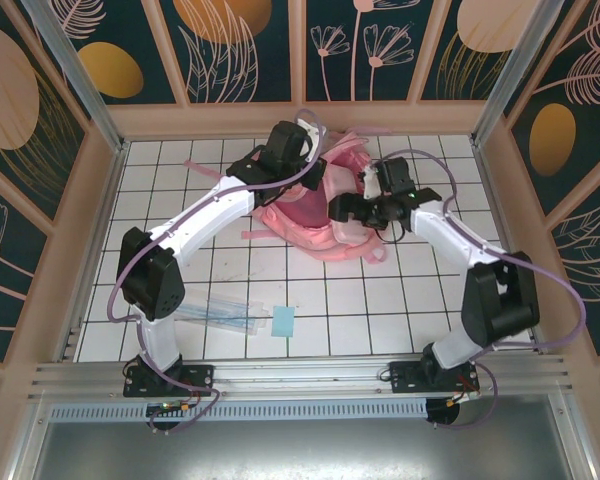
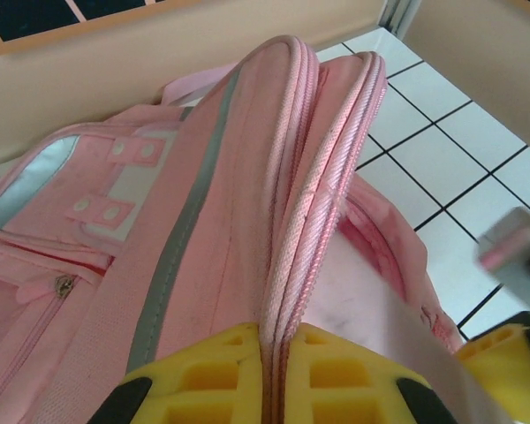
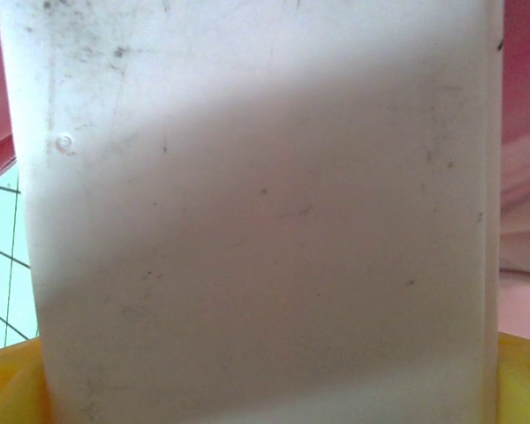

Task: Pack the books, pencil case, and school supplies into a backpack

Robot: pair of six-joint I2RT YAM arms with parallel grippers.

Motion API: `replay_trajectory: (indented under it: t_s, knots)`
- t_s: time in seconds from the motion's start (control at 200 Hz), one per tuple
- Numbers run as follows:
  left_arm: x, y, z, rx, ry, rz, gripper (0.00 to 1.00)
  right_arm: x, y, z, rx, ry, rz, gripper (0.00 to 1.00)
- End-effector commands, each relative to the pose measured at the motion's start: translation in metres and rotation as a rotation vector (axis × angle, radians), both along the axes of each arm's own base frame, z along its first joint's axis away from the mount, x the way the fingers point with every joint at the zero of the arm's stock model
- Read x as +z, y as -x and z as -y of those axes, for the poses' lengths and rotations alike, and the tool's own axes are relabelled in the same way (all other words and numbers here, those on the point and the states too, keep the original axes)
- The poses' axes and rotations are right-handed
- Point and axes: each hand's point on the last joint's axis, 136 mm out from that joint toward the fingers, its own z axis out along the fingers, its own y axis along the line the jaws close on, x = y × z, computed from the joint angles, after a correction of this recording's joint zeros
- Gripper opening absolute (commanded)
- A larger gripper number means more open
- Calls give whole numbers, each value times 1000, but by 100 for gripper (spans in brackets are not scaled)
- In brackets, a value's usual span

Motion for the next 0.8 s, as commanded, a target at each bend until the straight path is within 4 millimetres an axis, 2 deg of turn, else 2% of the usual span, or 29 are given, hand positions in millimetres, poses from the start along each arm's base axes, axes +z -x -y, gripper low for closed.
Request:
replay_trajectory:
  t_s: [0.0,0.045,0.11,0.185,0.265,0.315,0.365,0.475,0.555,0.65,0.695,0.761,0.796]
  knots:
    - [112,-3,5,3,207,243,0,-25,9,-8,69,49,-102,69]
    - [117,-1,6,-10,219,253,0,-28,0,-9,61,64,-99,69]
    - [120,4,10,-41,237,251,0,-29,-23,-8,39,128,-67,70]
    - [118,6,10,-46,250,235,0,-30,-50,-15,31,175,-40,76]
    - [111,5,8,-31,253,217,0,-19,-77,-32,32,154,22,86]
    - [105,5,7,-17,252,203,0,-8,-88,-39,29,143,52,98]
    - [101,3,6,-2,250,196,0,2,-91,-41,30,155,85,99]
    - [94,-2,2,35,247,187,0,16,-74,-20,-14,227,120,99]
    - [92,-6,0,60,252,180,0,21,-49,4,-74,266,127,99]
    - [90,-7,2,56,272,166,0,27,-17,22,-138,236,138,97]
    - [91,-7,3,52,281,161,0,25,-5,22,-158,191,127,89]
    - [90,-7,6,45,295,152,0,22,8,15,-166,109,118,69]
    - [91,-6,7,36,303,150,0,24,9,10,-184,69,137,57]
